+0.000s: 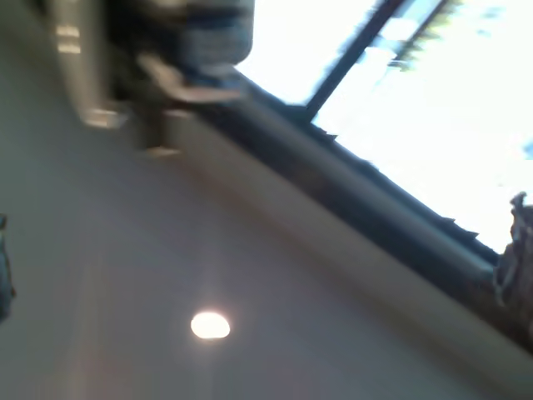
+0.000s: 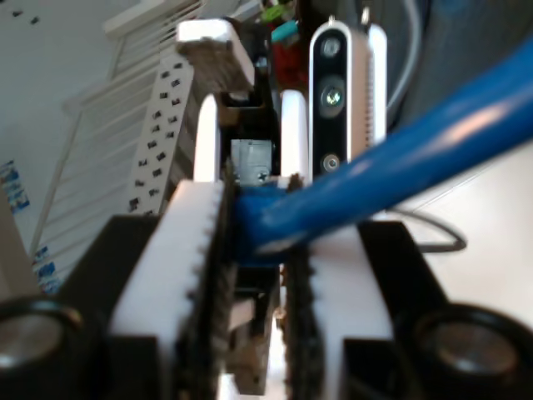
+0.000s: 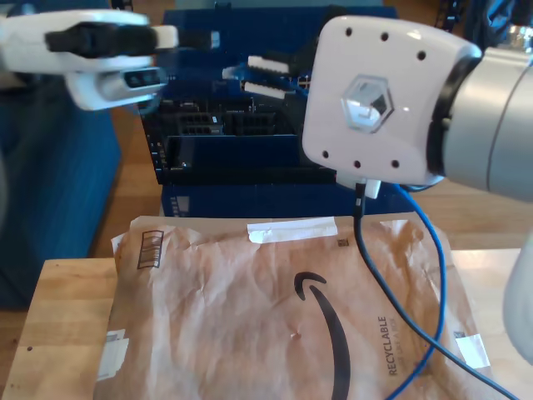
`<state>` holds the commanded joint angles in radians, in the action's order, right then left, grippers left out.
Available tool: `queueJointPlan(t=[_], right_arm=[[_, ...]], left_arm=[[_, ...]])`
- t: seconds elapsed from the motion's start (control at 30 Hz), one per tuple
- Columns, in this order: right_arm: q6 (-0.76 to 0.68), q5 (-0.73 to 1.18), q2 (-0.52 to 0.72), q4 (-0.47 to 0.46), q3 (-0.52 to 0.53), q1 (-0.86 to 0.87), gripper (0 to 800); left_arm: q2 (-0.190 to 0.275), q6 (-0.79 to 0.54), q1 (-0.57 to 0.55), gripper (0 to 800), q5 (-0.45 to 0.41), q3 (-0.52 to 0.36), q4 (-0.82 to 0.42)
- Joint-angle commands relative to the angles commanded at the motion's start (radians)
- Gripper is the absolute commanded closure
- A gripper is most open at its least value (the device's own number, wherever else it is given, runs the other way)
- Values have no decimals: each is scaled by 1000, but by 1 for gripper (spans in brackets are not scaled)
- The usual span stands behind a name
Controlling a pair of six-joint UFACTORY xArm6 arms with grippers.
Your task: Grab the cable and plug it in
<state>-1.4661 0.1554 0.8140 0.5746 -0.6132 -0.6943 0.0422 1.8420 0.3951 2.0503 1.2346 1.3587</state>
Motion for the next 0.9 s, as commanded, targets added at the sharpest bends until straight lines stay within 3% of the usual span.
queueJointPlan(t=[0.3,0.4,0.57,0.9], right_arm=[[2,6,-14,-8,11,259,798],[2,6,-14,-21,51,307,798],[2,-2,-14,-63,110,394,797],[3,-114,-41,-152,189,451,796]], left_arm=[[5,-172,176,2,-87,46,-463],[51,-321,198,2,-94,46,-548],[98,-454,281,2,-91,34,-750],[215,-793,534,2,-89,-132,-1011]])
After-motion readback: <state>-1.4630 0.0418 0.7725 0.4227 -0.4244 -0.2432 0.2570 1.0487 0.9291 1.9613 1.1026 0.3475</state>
